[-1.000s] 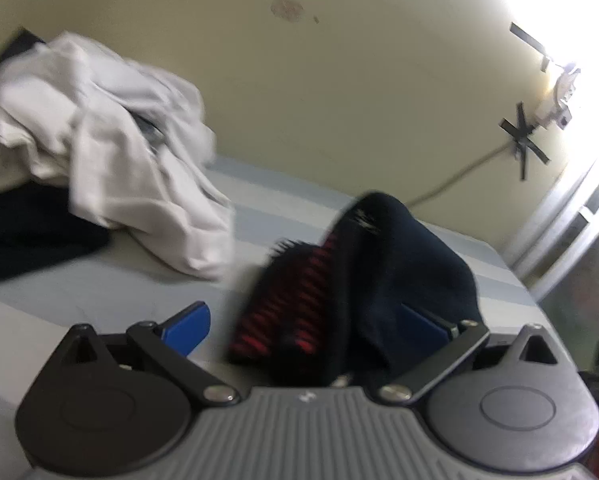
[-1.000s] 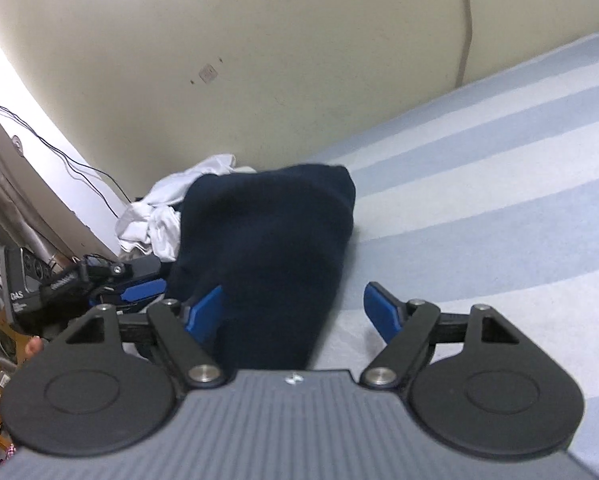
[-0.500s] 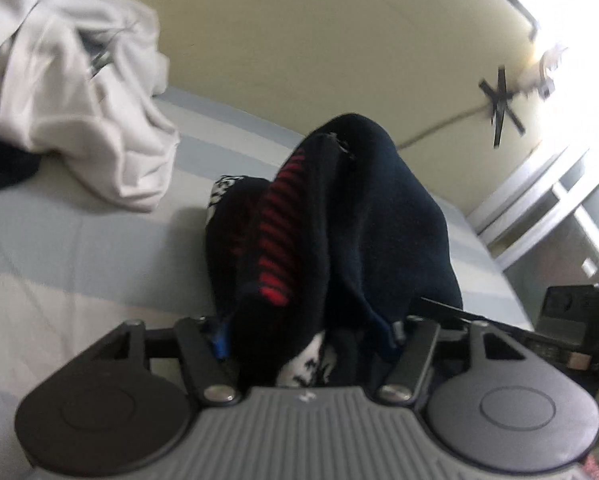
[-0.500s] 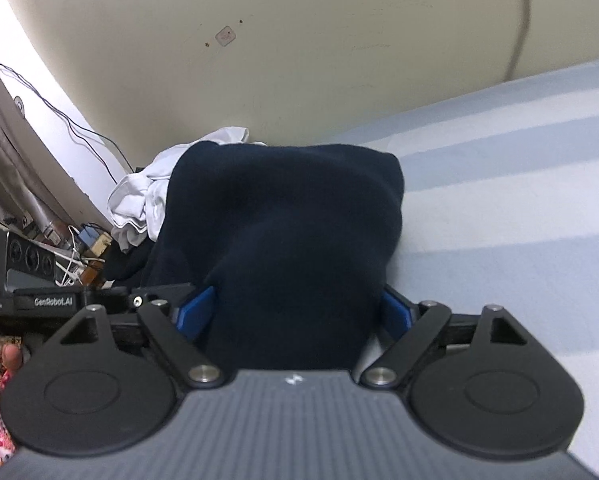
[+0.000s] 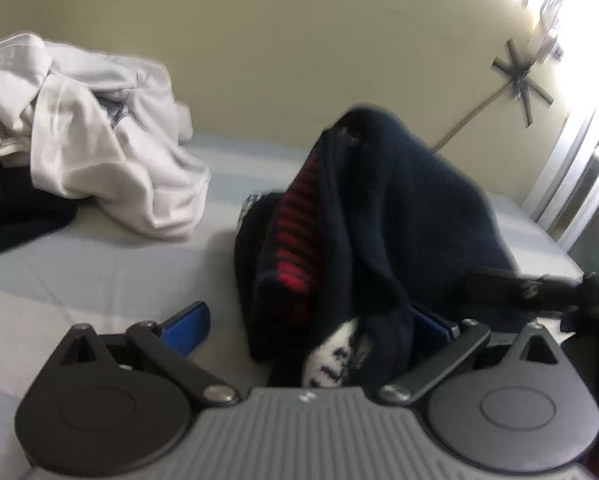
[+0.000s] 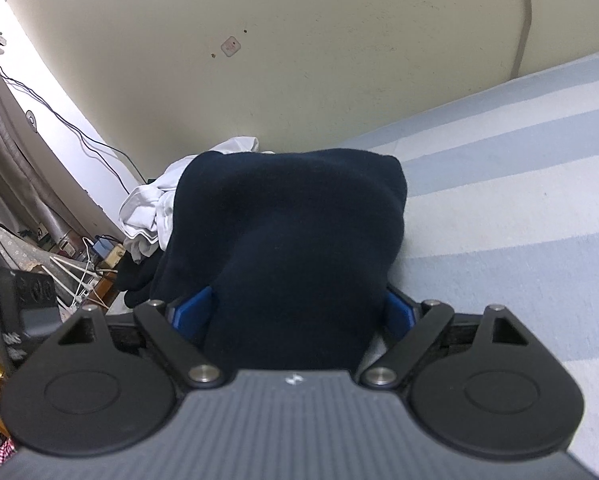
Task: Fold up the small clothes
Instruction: 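Fold the sweater bundle again with the right gripper while the left gripper holds it, then hold the navy sweater bundle closed with both grippers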
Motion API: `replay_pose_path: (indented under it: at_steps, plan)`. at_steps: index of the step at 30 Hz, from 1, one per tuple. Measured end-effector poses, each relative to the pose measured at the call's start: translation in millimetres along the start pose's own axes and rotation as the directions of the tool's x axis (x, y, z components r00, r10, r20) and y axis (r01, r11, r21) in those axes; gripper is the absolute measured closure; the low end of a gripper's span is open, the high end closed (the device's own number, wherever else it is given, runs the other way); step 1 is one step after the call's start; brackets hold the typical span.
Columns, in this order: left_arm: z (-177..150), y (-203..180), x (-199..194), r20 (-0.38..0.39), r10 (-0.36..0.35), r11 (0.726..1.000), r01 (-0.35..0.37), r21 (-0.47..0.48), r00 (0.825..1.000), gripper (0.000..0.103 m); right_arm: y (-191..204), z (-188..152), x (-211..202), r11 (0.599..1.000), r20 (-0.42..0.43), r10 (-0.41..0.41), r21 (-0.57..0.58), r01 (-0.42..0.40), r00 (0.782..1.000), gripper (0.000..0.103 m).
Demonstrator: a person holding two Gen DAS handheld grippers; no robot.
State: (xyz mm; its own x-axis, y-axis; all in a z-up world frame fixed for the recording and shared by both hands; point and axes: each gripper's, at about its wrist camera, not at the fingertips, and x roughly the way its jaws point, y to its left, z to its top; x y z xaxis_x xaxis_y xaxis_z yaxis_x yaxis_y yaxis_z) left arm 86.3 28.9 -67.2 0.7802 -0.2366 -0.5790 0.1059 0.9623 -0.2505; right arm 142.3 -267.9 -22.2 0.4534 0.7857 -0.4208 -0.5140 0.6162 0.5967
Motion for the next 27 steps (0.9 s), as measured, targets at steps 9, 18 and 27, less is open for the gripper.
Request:
replay_pose_path:
  at_steps: [9,18,27]
  plan:
    - [-0.2,2.0,-0.6,0.006,0.001,1.0,-0.001,-0.006,1.0,0.0,5.2,-3.2,-3.3,1.0,0.006,-0.023,-0.011,0.023,1.0,0.013]
    - [-1.4,-1.7,-3.4,0.012,0.017,1.0,-0.017,-0.003,1.0,0.0,19.0,-21.0,-18.0,0.997,0.023,-0.056,-0.045,0.057,0.998,0.012]
    - [-1.7,-0.8,-4.2,0.016,0.018,1.0,-0.018,-0.006,1.0,0.0,23.9,-32.4,-26.3,0.999,0.037,-0.042,-0.01,0.042,0.998,0.011]
